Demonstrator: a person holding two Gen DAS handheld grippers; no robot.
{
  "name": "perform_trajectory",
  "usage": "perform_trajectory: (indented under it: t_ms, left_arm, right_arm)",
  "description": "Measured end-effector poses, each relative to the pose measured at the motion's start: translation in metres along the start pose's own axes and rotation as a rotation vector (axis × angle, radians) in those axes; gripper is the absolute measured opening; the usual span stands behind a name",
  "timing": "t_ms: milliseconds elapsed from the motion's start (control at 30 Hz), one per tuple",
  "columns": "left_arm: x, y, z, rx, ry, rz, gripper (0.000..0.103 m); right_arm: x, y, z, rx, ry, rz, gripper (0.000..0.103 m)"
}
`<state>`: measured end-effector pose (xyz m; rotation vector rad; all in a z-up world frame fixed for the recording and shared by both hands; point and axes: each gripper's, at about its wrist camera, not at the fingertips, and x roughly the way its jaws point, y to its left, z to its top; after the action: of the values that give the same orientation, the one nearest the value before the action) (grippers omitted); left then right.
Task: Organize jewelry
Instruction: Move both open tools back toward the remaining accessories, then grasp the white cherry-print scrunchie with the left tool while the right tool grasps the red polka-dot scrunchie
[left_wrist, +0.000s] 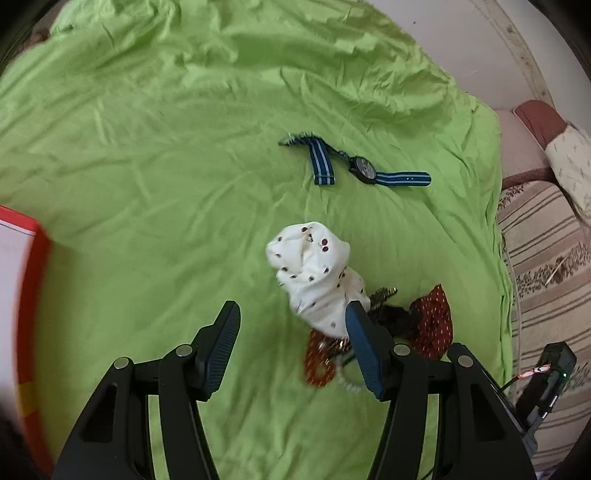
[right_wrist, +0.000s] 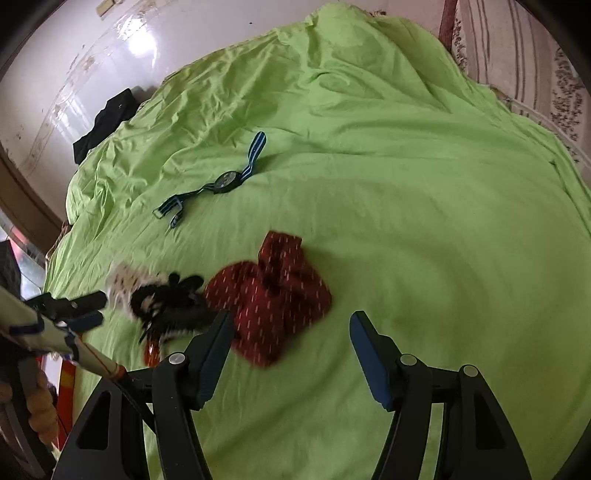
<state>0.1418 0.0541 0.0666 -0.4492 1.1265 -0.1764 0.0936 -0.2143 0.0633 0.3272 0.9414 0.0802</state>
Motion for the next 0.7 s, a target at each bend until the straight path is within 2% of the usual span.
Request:
perform_trajectory:
  t_ms: [133,167,200,233,267,367,500,700]
  left_arm:
    - [0.025,-0.003,0.006,-0.011,0.040,-0.014,0.057]
    - [0.029,-0.004,0.007,-0.018,0.050,-0.030,0.044]
    - [0.032,-0.005,0.008,-0.021,0.064,-0.045,0.022]
    - [0.035,-0.006,0.008,-0.020,0.086,-0.065,0.010]
    - [0.036,-0.008,0.006,-0.016,0.101,-0.079,0.005]
    - [0.023,-0.015,0.001,0.026,0.072,-0.076,0.005]
    - [-0.008,-0.021,-0.009,0.055,0.039,-0.083,0.005]
    - [-0.077,-0.028,-0.033,0.155,-0.050,-0.078,0.004]
  right_arm:
    - [0.017,0.001,0.004,-0.010,0.029,-0.004,0.069]
    - [0.019,0.001,0.004,-0.015,0.034,-0.006,0.063]
    - [0.021,0.001,0.004,-0.022,0.035,-0.008,0.047]
    - [0.022,0.002,0.004,-0.032,0.039,-0.010,0.036]
    - [0.023,0.002,0.004,-0.038,0.045,-0.005,0.022]
    - [0.014,0.003,0.002,-0.033,0.034,0.011,0.014]
    - [-0.009,0.008,-0.002,-0.032,0.004,0.018,0.013]
    - [-0.058,0.017,-0.010,-0.052,-0.046,0.016,0.013]
